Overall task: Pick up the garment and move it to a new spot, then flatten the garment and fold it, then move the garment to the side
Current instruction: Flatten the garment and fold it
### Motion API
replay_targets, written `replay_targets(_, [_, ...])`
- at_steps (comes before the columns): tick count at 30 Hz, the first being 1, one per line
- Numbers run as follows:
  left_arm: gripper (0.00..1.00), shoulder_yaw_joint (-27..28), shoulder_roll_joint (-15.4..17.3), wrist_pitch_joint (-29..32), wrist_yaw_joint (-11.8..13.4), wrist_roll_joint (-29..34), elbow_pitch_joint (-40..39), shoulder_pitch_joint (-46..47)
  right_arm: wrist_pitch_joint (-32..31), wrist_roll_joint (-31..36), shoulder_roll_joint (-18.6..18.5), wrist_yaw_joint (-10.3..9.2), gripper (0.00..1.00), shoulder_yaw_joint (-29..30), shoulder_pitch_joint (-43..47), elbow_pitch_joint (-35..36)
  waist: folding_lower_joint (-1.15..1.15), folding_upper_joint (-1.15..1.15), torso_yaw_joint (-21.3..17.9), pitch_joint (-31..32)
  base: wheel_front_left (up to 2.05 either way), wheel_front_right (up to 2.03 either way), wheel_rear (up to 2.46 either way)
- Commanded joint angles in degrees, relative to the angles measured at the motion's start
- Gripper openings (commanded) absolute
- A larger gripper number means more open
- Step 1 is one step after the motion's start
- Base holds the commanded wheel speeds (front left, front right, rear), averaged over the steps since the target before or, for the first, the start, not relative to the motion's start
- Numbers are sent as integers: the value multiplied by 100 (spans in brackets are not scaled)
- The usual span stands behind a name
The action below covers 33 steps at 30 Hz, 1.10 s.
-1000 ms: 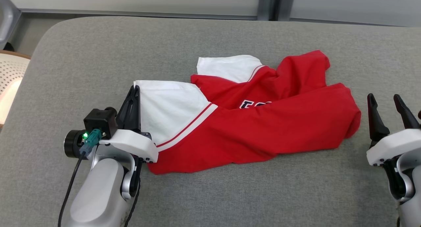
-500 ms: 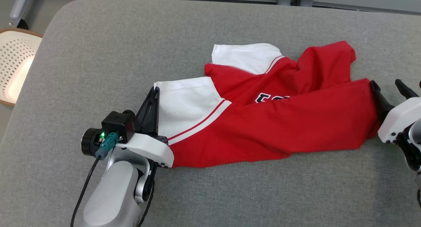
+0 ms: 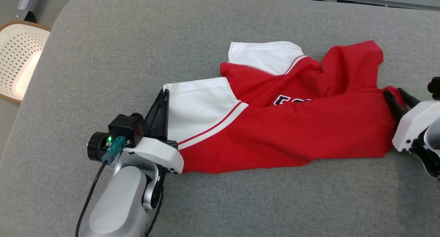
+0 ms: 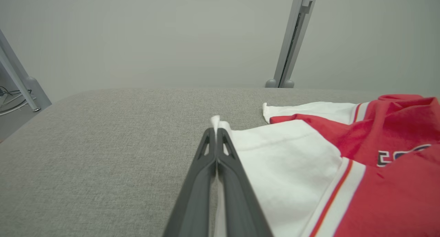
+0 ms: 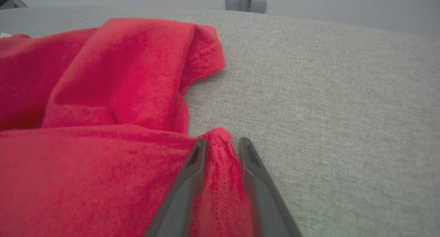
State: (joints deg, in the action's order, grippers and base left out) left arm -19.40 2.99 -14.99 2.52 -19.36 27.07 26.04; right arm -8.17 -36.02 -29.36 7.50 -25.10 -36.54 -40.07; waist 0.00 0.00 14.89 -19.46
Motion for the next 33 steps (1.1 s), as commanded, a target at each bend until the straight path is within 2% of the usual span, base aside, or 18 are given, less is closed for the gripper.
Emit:
replay_targets(1, [0, 27, 17, -26, -1, -13, 14, 64, -42, -69, -62, -2, 0, -80, -45, -36, 0, 0, -2, -2, 0, 0, 0])
replay_targets(6, [0, 79, 16, -26, 2, 22, 53, 95, 331, -207, -171, -6, 0, -206, -164, -85, 0, 0, -41, 39, 0, 0, 0])
replay_targets(15, [0, 359, 112, -27, -101, 134, -444, 130, 1675, -12, -259, -6, 0, -180, -404, 124, 0, 0, -217, 410, 0, 0, 0])
replay_targets(20, [0, 680, 163, -26, -254, 233, -1477, 205, 2229, 272, -433, -6, 0, -83, -626, 720, 0, 0, -358, 693, 0, 0, 0])
replay_targets(25, [0, 1012, 199, -25, -369, 231, -2482, 431, 2338, 793, -402, -6, 0, 529, -812, 1570, 0, 0, -493, 1037, 0, 0, 0])
replay_targets(30, [0, 1167, 340, 71, -310, 305, -3306, 743, 2329, 1440, -330, -6, 0, 981, -699, 2454, 0, 0, -657, 1386, 0, 0, 0])
replay_targets(33, [0, 1192, 424, 238, -281, 324, -3608, 840, 2323, 1588, -327, -6, 0, 1127, -662, 2719, 0, 0, -711, 1508, 0, 0, 0])
